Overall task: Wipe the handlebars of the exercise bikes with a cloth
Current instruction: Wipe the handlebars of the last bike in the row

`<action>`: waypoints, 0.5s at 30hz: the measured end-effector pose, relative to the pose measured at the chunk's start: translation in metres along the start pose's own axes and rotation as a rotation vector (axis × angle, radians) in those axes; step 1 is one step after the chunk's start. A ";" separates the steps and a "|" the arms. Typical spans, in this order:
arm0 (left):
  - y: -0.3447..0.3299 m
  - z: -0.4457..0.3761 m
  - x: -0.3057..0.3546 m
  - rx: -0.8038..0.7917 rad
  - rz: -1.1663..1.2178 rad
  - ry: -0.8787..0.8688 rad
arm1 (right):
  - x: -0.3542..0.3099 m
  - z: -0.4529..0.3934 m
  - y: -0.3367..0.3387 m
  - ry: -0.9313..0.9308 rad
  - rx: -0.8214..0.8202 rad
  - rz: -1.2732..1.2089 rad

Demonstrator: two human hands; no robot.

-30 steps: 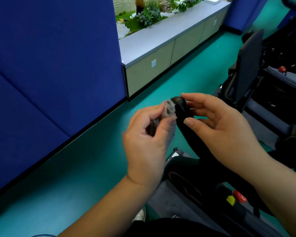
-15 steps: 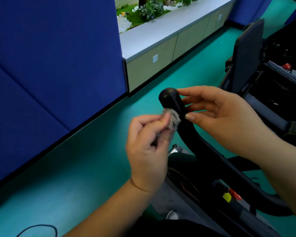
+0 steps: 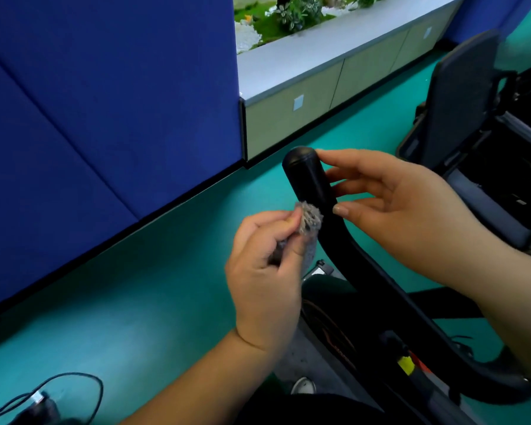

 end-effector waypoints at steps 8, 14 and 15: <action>-0.001 -0.044 0.044 0.089 -0.295 -0.317 | 0.004 0.007 0.006 0.052 -0.090 0.035; -0.011 0.000 0.036 -0.102 -0.482 -0.382 | 0.009 0.022 0.015 0.028 -0.139 0.005; -0.011 0.000 0.038 -0.112 -0.500 -0.388 | 0.008 0.025 0.017 0.021 -0.148 -0.025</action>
Point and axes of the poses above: each hand's wrist, its own z-axis away from the middle knuckle, its own y-axis out of the back of the hand, x = y × z, the point moved 3 cm from there along -z, towards the middle knuckle, and after that the axes turned 11 degrees about y, right-handed, at the moved point
